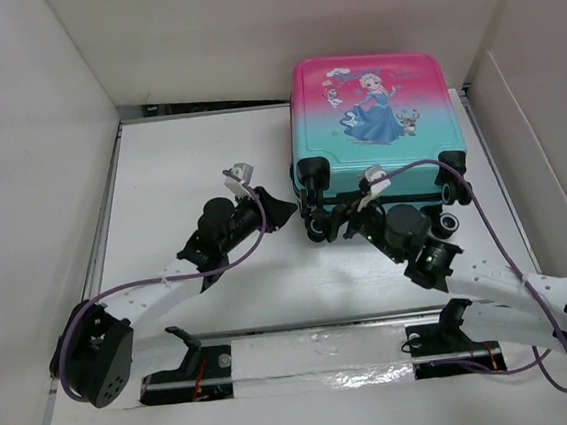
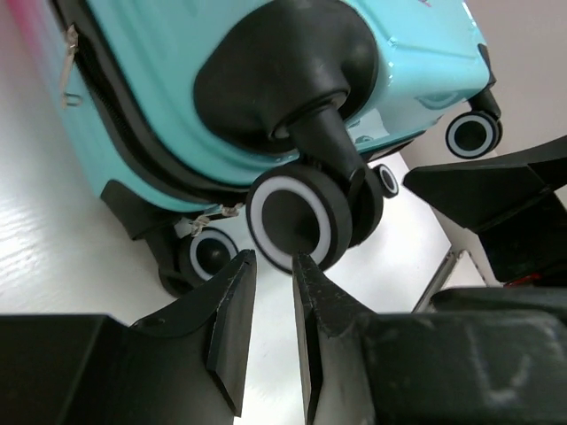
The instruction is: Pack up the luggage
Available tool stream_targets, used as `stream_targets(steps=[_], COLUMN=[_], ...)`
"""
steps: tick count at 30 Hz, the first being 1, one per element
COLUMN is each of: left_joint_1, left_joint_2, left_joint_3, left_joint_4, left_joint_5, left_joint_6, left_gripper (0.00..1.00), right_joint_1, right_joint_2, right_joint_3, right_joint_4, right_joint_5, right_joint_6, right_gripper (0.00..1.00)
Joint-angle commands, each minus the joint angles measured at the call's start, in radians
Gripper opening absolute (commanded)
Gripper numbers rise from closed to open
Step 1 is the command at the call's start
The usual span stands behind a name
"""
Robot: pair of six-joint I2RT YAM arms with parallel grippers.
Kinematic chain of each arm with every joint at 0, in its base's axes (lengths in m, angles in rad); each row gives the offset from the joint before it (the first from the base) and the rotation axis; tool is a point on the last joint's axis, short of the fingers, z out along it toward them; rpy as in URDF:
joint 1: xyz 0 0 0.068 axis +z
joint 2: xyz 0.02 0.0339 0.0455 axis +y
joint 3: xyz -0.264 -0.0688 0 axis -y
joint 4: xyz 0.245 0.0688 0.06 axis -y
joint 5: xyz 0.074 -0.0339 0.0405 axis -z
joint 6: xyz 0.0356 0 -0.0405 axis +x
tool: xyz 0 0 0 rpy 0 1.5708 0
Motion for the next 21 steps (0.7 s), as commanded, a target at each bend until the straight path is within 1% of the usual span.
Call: stream_targets(steps=[1, 4, 7, 10, 12, 15, 17, 21], left_joint_1=[0.003, 0.003, 0.003, 0.003, 0.003, 0.003, 0.003, 0.003], left_joint_2=[0.042, 0.118, 0.146, 0.177, 0.194, 0.214, 0.223, 0.24], left_joint_3=[0.066, 0.081, 0.083, 0.089, 0.088, 0.086, 0.087, 0.091], left_joint_4=[0.107, 0.155, 0.209, 0.243, 0.269, 0.295, 0.309, 0.333], left_joint_5=[0.056, 0.111, 0.141, 0.17, 0.185, 0.194, 0.2, 0.22], left_joint_6=[0.014, -0.009, -0.027, -0.035, -0.049, -0.06, -0.064, -0.07], left_gripper=[0.2, 0.2, 0.2, 0.2, 0.2, 0.2, 0.2, 0.2], right_joint_1=[-0.012, -0.031, -0.031, -0.045, -0.081, -0.121, -0.16, -0.186], right_joint_2=[0.049, 0.103, 0.134, 0.141, 0.132, 0.129, 0.144, 0.197], right_joint_3=[0.086, 0.12, 0.162, 0.162, 0.156, 0.142, 0.137, 0.148], right_joint_4=[-0.065, -0.059, -0.1, -0.097, -0.085, -0.051, -0.03, 0.018], right_joint_5=[-0.046, -0.077, -0.069, -0.079, -0.115, -0.177, -0.247, -0.292], right_joint_6=[-0.043, -0.049, -0.051, -0.036, -0.011, 0.035, 0.067, 0.113], right_gripper=[0.84, 0.89, 0.93, 0.97, 1.0, 1.0, 1.0, 1.0])
